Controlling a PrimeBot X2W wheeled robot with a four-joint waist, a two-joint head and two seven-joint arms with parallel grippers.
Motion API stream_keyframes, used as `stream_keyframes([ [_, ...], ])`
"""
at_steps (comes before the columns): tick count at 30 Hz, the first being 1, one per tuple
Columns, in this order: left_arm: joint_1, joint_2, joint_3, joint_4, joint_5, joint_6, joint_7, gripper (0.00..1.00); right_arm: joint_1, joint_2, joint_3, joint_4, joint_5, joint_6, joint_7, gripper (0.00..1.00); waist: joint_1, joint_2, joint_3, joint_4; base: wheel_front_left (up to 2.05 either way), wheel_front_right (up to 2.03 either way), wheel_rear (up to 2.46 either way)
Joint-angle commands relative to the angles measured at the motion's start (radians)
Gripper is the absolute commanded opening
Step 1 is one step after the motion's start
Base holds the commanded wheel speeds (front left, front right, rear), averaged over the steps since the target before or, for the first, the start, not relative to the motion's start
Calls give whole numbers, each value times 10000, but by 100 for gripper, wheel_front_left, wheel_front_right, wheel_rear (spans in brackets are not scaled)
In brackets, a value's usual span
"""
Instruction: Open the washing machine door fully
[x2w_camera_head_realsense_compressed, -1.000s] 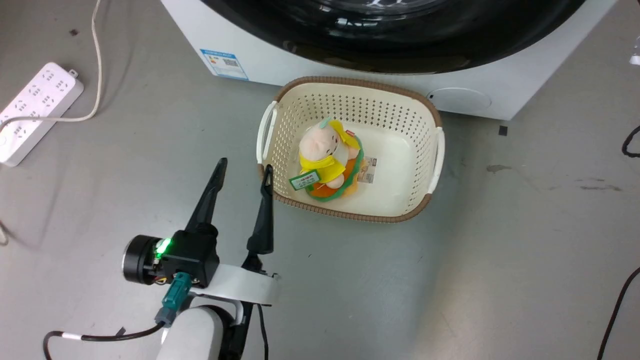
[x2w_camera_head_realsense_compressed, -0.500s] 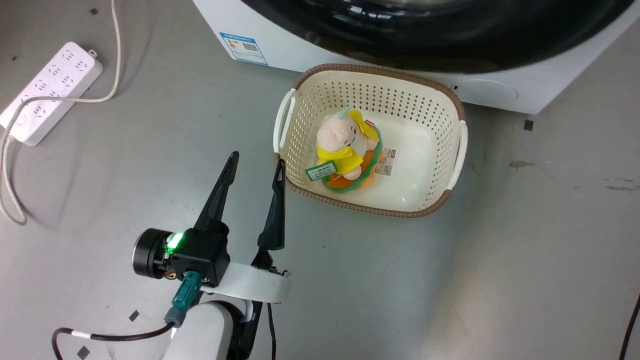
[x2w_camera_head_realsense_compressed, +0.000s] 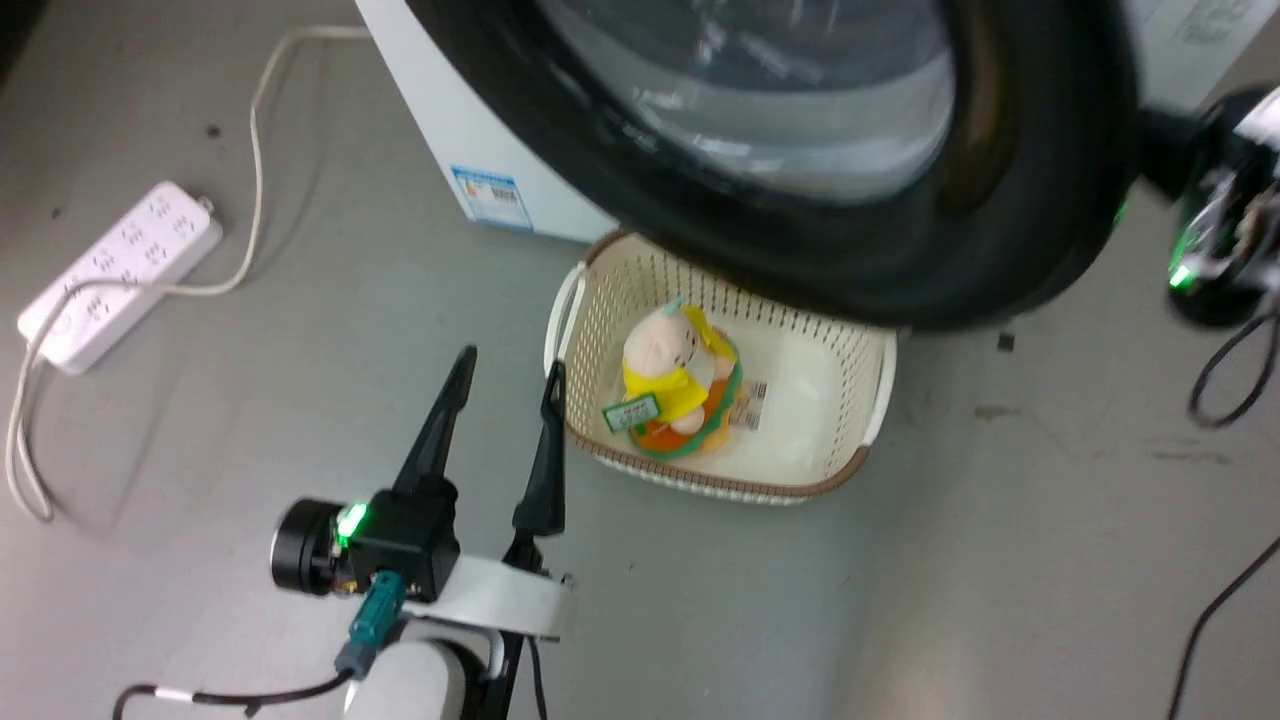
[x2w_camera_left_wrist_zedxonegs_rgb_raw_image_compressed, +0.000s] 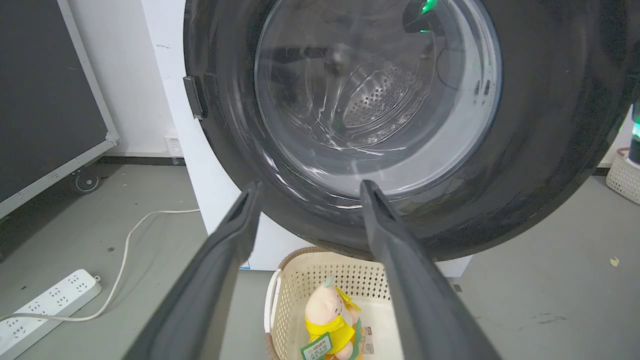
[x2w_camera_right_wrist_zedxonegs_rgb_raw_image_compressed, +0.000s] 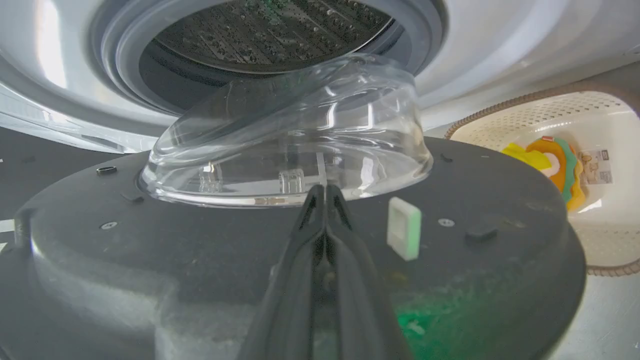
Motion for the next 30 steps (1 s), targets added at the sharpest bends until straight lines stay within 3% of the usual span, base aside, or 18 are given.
stream_keyframes([
  [1, 237, 10, 42, 39, -24, 50, -55, 100, 487, 301, 74, -209, 123, 12, 226, 0, 1, 0, -469, -105, 0, 0, 0],
  [12, 1227, 10, -13, 346, -52, -61, -55, 100, 3221, 1509, 416, -1964, 557, 12, 1653, 0, 1, 0, -1930, -99, 0, 0, 0],
  [18, 1658, 10, -320, 417, -131, -100, -55, 100, 4440, 1775, 930, -2832, 1206, 12, 2593, 0, 1, 0, -2407, 76, 0, 0, 0],
  [23, 1976, 10, -625, 539, -201, -182, -55, 100, 5521, 1784, 2816, -3206, 3186, 12, 2745, 0, 1, 0, -2834, 303, 0, 0, 0],
  [30, 2188, 10, -864, 583, -214, -217, -55, 100, 6843, 1786, 5998, -4303, 5545, 12, 1542, 0, 1, 0, -3053, 502, 0, 0, 0],
])
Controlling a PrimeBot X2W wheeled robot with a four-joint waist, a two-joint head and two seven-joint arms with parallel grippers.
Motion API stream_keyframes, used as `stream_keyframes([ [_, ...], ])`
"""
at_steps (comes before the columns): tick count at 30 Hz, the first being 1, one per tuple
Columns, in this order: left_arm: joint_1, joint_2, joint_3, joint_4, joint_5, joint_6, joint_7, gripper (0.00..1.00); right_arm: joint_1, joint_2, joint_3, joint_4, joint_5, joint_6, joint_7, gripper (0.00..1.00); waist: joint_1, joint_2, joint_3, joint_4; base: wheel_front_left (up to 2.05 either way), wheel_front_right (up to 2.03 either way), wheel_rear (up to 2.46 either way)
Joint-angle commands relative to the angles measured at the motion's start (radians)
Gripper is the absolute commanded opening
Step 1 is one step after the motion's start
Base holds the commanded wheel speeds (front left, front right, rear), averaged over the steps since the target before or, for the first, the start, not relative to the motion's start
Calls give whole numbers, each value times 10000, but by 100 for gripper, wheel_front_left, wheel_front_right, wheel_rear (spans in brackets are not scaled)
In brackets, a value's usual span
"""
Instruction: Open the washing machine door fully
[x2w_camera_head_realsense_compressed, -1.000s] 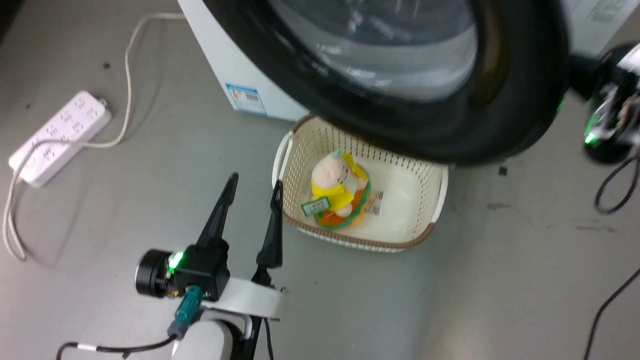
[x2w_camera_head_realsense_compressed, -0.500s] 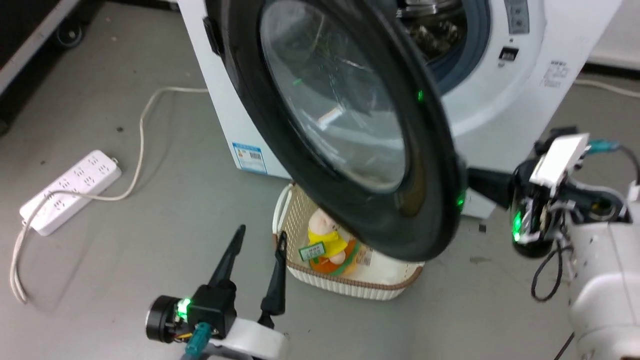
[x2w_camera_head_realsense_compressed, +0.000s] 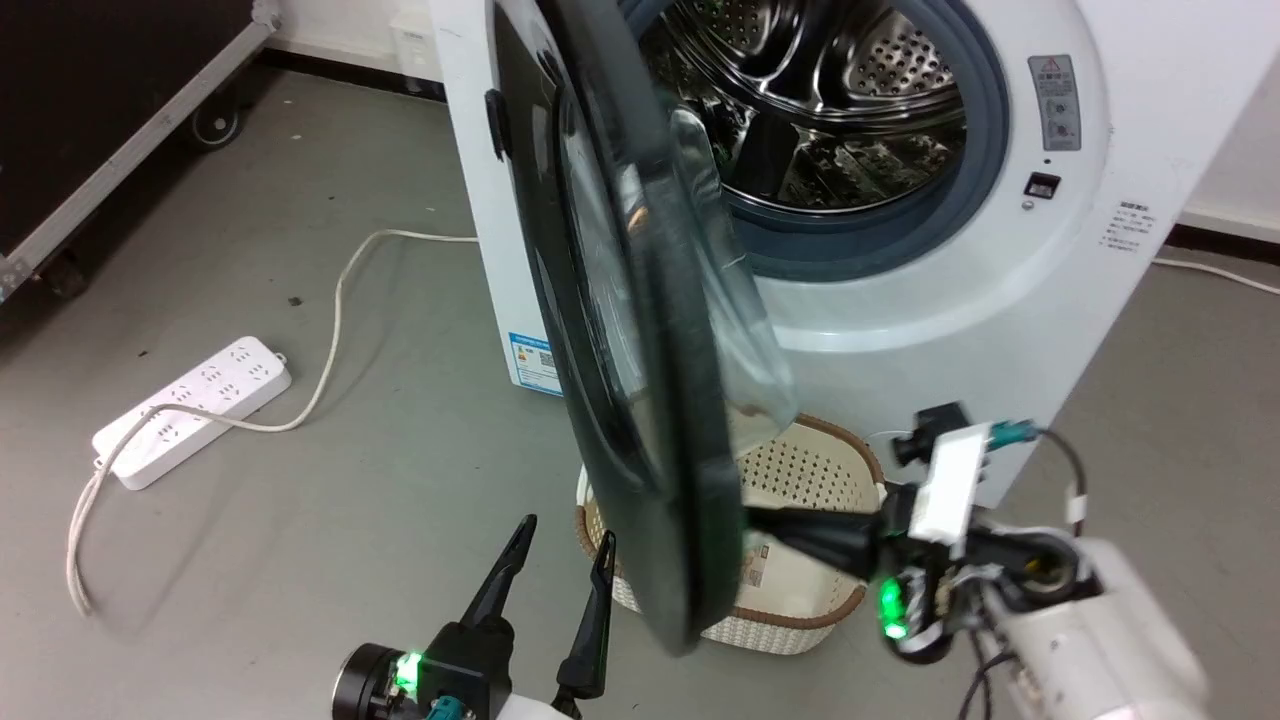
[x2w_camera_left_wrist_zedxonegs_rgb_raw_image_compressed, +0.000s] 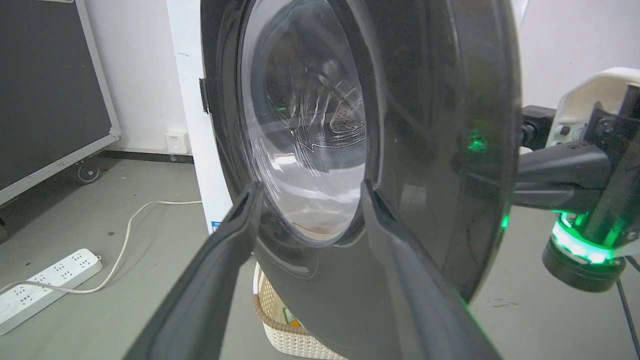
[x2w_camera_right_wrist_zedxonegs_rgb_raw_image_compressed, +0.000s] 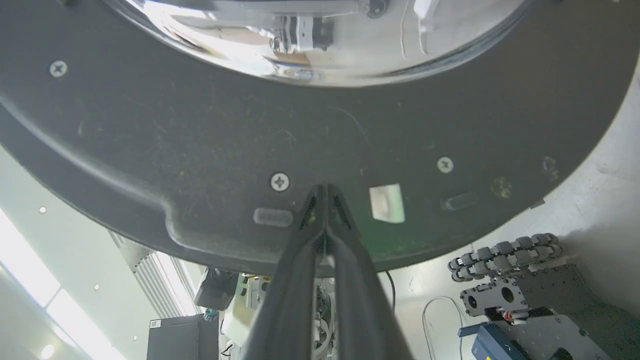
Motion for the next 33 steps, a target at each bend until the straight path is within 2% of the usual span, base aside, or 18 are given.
stream_keyframes([
  [1, 100, 16, -21, 4, -42, -30, -55, 100, 312, 55, 544, -275, 341, 12, -412, 0, 1, 0, -26, 62, 0, 0, 0],
  [4, 146, 16, 5, -26, -36, -12, -55, 100, 463, 55, 1140, -540, 819, 12, -1085, 0, 1, 0, -39, 108, 0, 0, 0],
  [8, 213, 16, 260, -59, 13, 24, -55, 100, 467, 56, 1338, -619, 1062, 12, -1825, 0, 1, 0, -122, 4, 0, 0, 0],
  [9, 232, 16, 346, -64, 36, 19, -55, 100, 463, 32, 1324, -634, 987, 12, -2024, 11, 1, 0, -154, -49, 0, 0, 0],
  [10, 247, 16, 433, -69, 65, 10, -55, 100, 477, -24, 1302, -689, 916, 12, -2189, 100, 1, 0, -200, -108, 0, 0, 0],
  [15, 432, 17, 899, -156, 165, -32, -55, 100, 751, -678, 874, -1622, 349, 12, -3511, 100, 1, 0, -475, -543, 0, 0, 0],
  [19, 532, 17, 1314, -229, 128, -115, -55, 100, 1261, -1548, 768, -3430, -1376, 12, -5685, 100, 1, 0, -587, -968, 0, 0, 0],
  [21, 545, 17, 1551, -265, 81, -187, -55, 100, 1601, -2068, 759, -4424, -2616, 12, -7178, 100, 1, 0, -607, -1194, 0, 0, 0],
  [22, 545, 17, 1551, -265, 81, -187, -55, 100, 1601, -2068, 759, -4424, -2616, 12, -7178, 100, 1, 0, -607, -1194, 0, 0, 0],
  [23, 537, 17, 1788, -276, 33, -267, -55, 100, 2019, -2574, 941, -5159, -3874, 12, -8464, 100, 1, 0, -633, -1395, 0, 0, 0],
  [27, 600, 18, 2240, -195, -355, -587, -55, 100, 2824, -3502, 1336, -5794, -6790, 12, -10977, 100, 1, 0, -720, -1822, 0, 0, 0],
  [30, 677, 30, 2599, -70, -528, -827, -55, 100, 3483, -3578, 1230, -5846, -8634, 12, -12351, 100, 1, 0, -763, -2147, 0, 0, 0],
  [33, 740, 30, 2777, -65, -402, -974, -55, 100, 4300, -3082, 595, -5981, -10167, 12, -12755, 100, 1, 0, -777, -2346, 0, 0, 0],
])
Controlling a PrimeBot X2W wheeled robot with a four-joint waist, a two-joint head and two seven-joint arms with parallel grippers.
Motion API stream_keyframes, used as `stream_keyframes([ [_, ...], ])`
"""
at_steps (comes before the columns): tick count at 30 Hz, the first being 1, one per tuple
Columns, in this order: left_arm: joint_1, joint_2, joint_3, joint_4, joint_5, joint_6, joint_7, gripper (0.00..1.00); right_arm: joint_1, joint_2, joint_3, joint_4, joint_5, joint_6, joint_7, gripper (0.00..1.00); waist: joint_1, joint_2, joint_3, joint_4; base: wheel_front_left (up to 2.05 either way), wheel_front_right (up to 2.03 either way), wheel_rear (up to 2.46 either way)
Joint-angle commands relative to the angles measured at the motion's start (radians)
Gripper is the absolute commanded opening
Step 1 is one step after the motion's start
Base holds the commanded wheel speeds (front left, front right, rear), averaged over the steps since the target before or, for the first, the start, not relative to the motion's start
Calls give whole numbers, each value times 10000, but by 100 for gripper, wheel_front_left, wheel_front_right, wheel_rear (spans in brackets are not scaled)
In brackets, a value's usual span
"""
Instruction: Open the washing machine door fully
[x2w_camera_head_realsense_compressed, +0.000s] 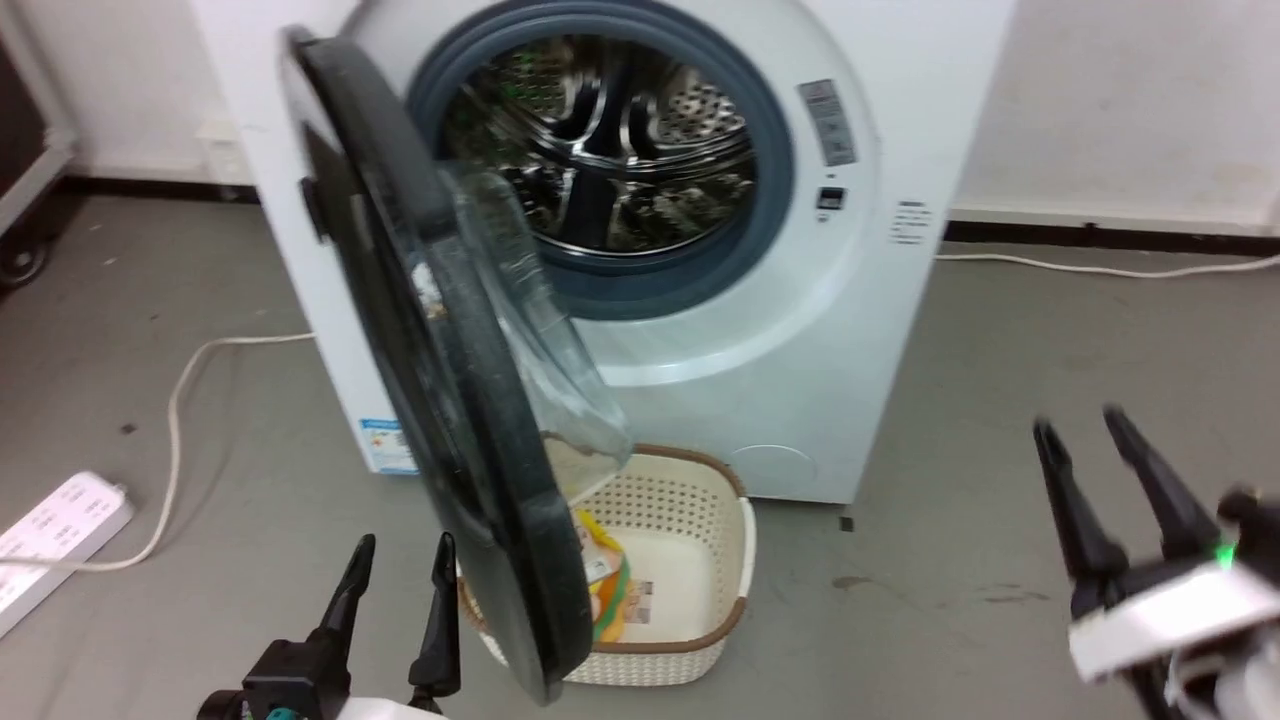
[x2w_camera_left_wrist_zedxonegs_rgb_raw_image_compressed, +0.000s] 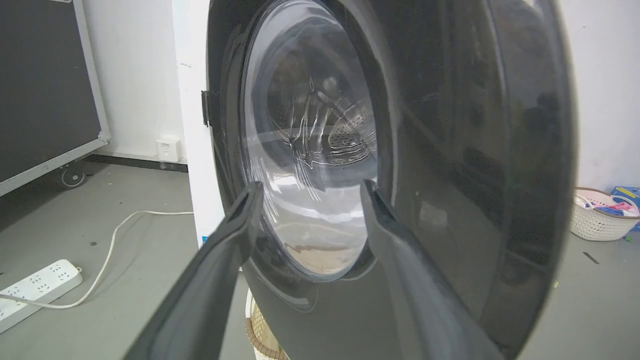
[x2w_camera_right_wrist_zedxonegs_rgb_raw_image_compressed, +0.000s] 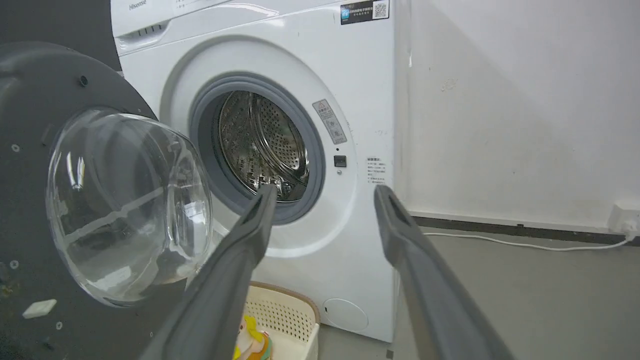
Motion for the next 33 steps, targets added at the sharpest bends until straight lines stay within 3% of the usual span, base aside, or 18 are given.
stream_keyframes([
  [1, 114, 22, 44, 10, 87, -88, -53, 100, 462, 283, -270, -114, -537, 10, -107, 100, 1, 0, -33, -178, 0, 0, 0],
  [4, 337, 16, 174, -17, 273, -322, -53, 100, 2382, 2330, -2003, -1287, -3890, 10, -185, 100, 1, 0, -38, -475, 0, 0, 0],
  [7, 403, 14, 174, 4, 346, -387, -53, 100, 2942, 2868, -2148, -1419, -4677, 10, -186, 100, 1, 0, -29, -531, 0, 0, 0],
  [12, 534, 12, 153, 2, 402, -403, -53, 100, 3277, 3198, -2133, -1519, -5251, 10, -187, 100, 1, 0, -17, -564, 0, 0, 0],
  [24, 521, 10, -67, -3, 390, -226, -53, 100, 3285, 3402, -2284, -1469, -5227, 10, -188, 100, 1, 0, -50, -346, 0, 0, 0],
  [25, 510, 10, -91, 7, 408, -221, -53, 47, 3263, 3406, -2285, -1465, -5208, 10, -188, 100, 1, 0, -52, -330, 0, 0, 0],
  [26, 500, 10, -115, 24, 433, -224, -53, 0, 3251, 3409, -2286, -1462, -5195, 10, -188, 100, 1, 0, -55, -315, 0, 0, 0],
  [33, 371, 9, 25, -407, 384, -86, -53, 0, 3217, 3418, -2235, -1431, -5050, 10, -189, 100, 1, 0, -68, -284, 0, 0, 0],
])
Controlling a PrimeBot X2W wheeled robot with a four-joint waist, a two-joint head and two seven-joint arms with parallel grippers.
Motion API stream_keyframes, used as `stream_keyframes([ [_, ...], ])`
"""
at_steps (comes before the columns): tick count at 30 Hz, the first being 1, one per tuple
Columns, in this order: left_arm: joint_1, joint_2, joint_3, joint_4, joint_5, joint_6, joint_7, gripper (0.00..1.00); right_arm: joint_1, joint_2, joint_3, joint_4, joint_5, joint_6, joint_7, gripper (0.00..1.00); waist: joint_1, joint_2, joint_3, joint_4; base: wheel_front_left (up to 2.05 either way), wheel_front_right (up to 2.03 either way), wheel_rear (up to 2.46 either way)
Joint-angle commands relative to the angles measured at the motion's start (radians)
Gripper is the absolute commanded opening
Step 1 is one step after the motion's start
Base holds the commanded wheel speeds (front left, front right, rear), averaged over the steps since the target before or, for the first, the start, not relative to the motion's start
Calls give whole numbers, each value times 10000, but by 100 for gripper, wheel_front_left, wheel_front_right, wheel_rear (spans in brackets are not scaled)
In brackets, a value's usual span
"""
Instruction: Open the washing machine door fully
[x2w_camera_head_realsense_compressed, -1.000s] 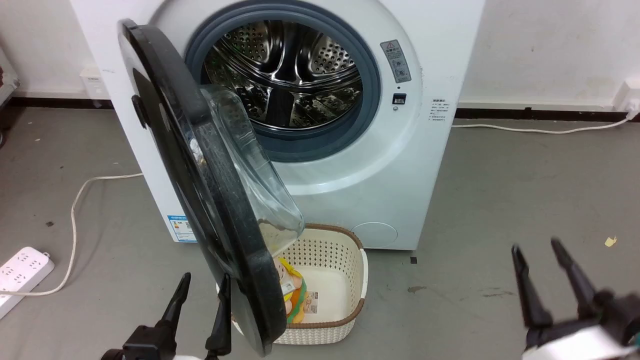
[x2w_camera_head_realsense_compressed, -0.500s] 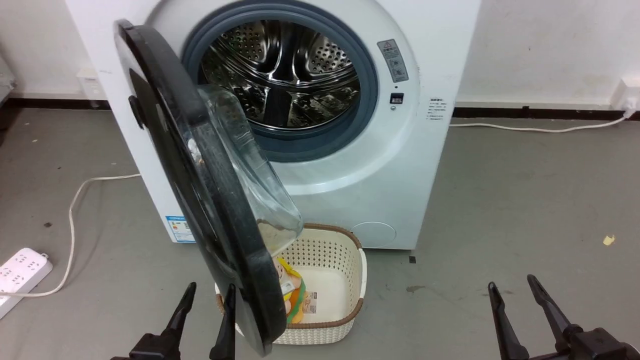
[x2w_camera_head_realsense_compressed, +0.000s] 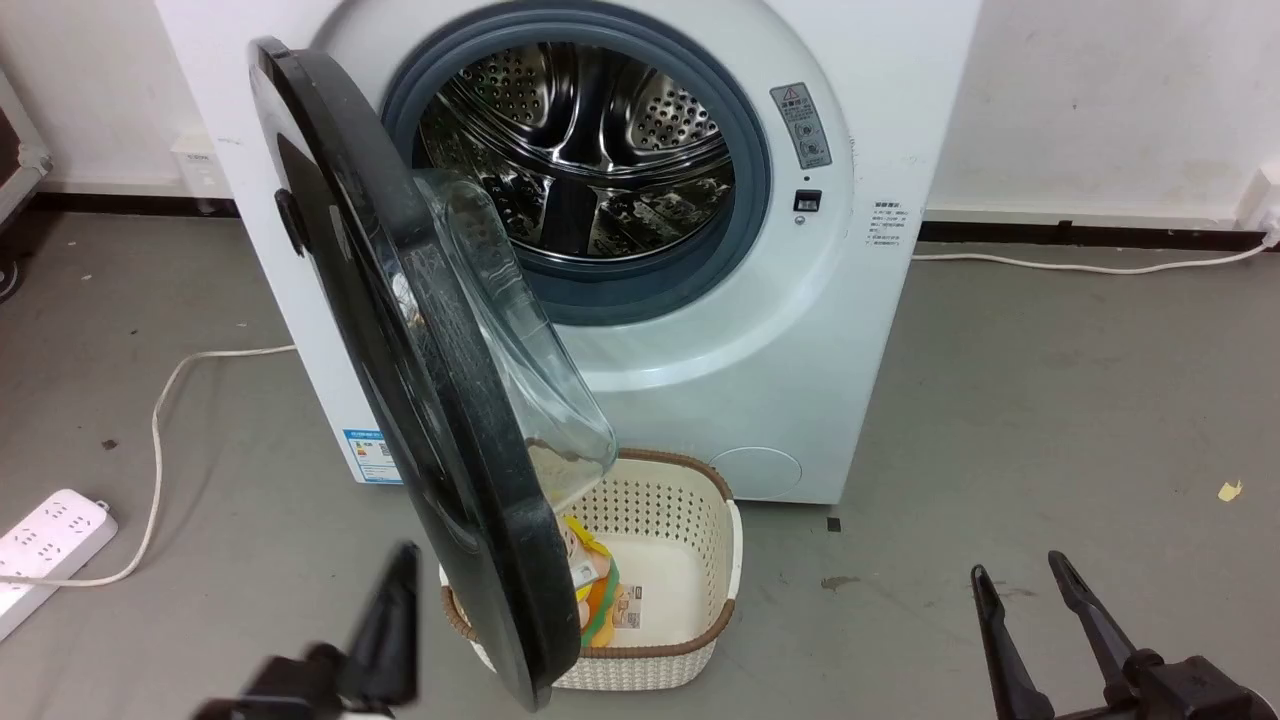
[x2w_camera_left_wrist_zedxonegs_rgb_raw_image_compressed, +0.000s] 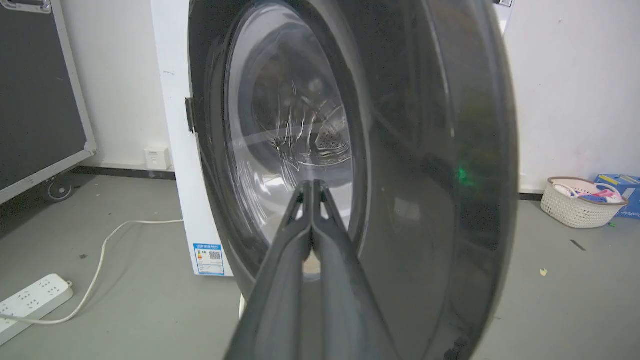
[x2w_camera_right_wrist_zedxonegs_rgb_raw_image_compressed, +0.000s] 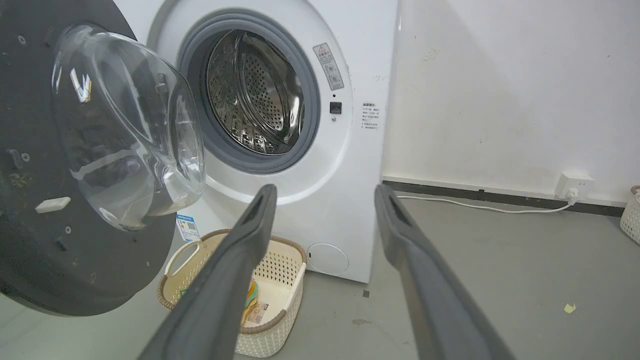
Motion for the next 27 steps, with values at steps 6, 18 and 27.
stream_keyframes([
  [6, -417, 19, 400, -1619, -85, 213, -53, 0, -6, 61, -8, -23, 158, 8, -43, 100, 0, 0, -33, -45, 0, 0, 0],
  [18, -1722, 18, 43, -5189, 397, 679, -53, 0, 3, 62, 107, 24, 328, 8, -43, 100, 0, 0, -36, -115, 0, 0, 0],
  [27, -873, 18, -1807, -3680, 377, 272, -53, 0, 11, 62, 139, 77, 422, 8, -43, 100, 0, 0, -41, -182, 0, 0, 0],
])
